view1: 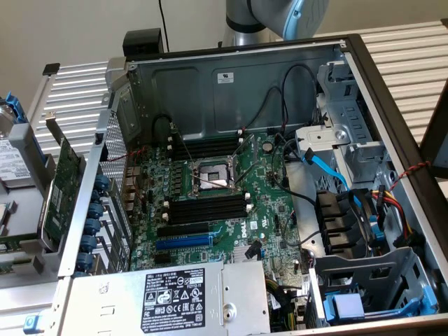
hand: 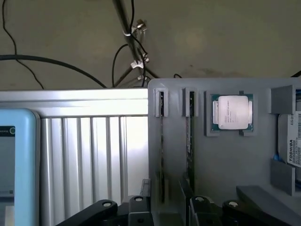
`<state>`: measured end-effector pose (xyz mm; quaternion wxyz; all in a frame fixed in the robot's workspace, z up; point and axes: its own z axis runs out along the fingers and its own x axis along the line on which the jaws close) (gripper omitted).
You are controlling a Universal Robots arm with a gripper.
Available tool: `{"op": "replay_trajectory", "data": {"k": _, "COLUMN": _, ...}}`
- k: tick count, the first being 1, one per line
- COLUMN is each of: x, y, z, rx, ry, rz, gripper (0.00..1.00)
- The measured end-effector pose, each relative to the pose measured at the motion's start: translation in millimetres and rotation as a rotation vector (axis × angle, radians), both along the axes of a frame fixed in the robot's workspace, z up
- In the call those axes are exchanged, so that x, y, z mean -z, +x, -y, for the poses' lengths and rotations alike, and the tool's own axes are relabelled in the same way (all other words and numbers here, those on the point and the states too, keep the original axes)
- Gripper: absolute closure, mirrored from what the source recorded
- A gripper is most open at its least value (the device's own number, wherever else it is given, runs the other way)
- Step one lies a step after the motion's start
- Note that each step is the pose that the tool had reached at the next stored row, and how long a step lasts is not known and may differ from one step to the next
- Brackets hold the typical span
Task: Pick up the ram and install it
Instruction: 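Pick up the ram and move it above insertion slot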
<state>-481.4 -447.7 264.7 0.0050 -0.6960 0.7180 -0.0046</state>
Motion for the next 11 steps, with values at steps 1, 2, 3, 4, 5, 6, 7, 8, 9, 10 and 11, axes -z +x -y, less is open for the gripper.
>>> {"op": "replay_trajectory", "data": {"k": 1, "x": 1.8, "y": 0.2, "z": 0.1, "rx": -0.001, "ry": 0.0, "rz": -0.0003, "gripper": 0.64}}
{"op": "replay_trajectory", "data": {"k": 2, "x": 3.6, "y": 0.3, "z": 0.2, "rx": -0.002, "ry": 0.0, "rz": -0.0006, "gripper": 0.64}}
{"op": "replay_trajectory", "data": {"k": 3, "x": 5.5, "y": 0.4, "z": 0.2, "rx": -0.003, "ry": 0.0, "rz": -0.001, "gripper": 0.64}}
{"op": "replay_trajectory", "data": {"k": 4, "x": 7.2, "y": 0.6, "z": 0.3, "rx": -0.004, "ry": -0.0001, "rz": -0.0015, "gripper": 0.64}}
{"op": "replay_trajectory", "data": {"k": 5, "x": 9.0, "y": 0.7, "z": 0.5, "rx": -0.005, "ry": -0.0001, "rz": -0.0019, "gripper": 0.64}}
{"op": "replay_trajectory", "data": {"k": 6, "x": 10.9, "y": 0.8, "z": 1.0, "rx": -0.007, "ry": 0.0, "rz": -0.0025, "gripper": 0.64}}
{"op": "replay_trajectory", "data": {"k": 7, "x": 12.6, "y": 0.8, "z": 1.6, "rx": -0.008, "ry": 0.0, "rz": -0.0031, "gripper": 0.64}}
{"op": "replay_trajectory", "data": {"k": 8, "x": 14.4, "y": 0.7, "z": 2.7, "rx": -0.009, "ry": -0.0001, "rz": -0.0039, "gripper": 0.64}}
{"op": "replay_trajectory", "data": {"k": 9, "x": 16.3, "y": 0.7, "z": 4.0, "rx": -0.011, "ry": -0.0001, "rz": -0.0045, "gripper": 0.64}}
{"op": "replay_trajectory", "data": {"k": 10, "x": 18.1, "y": 0.7, "z": 5.1, "rx": -0.012, "ry": 0.0, "rz": -0.005, "gripper": 0.64}}
{"op": "replay_trajectory", "data": {"k": 11, "x": 19.9, "y": 0.8, "z": 5.7, "rx": -0.013, "ry": 0.0001, "rz": -0.0051, "gripper": 0.64}}
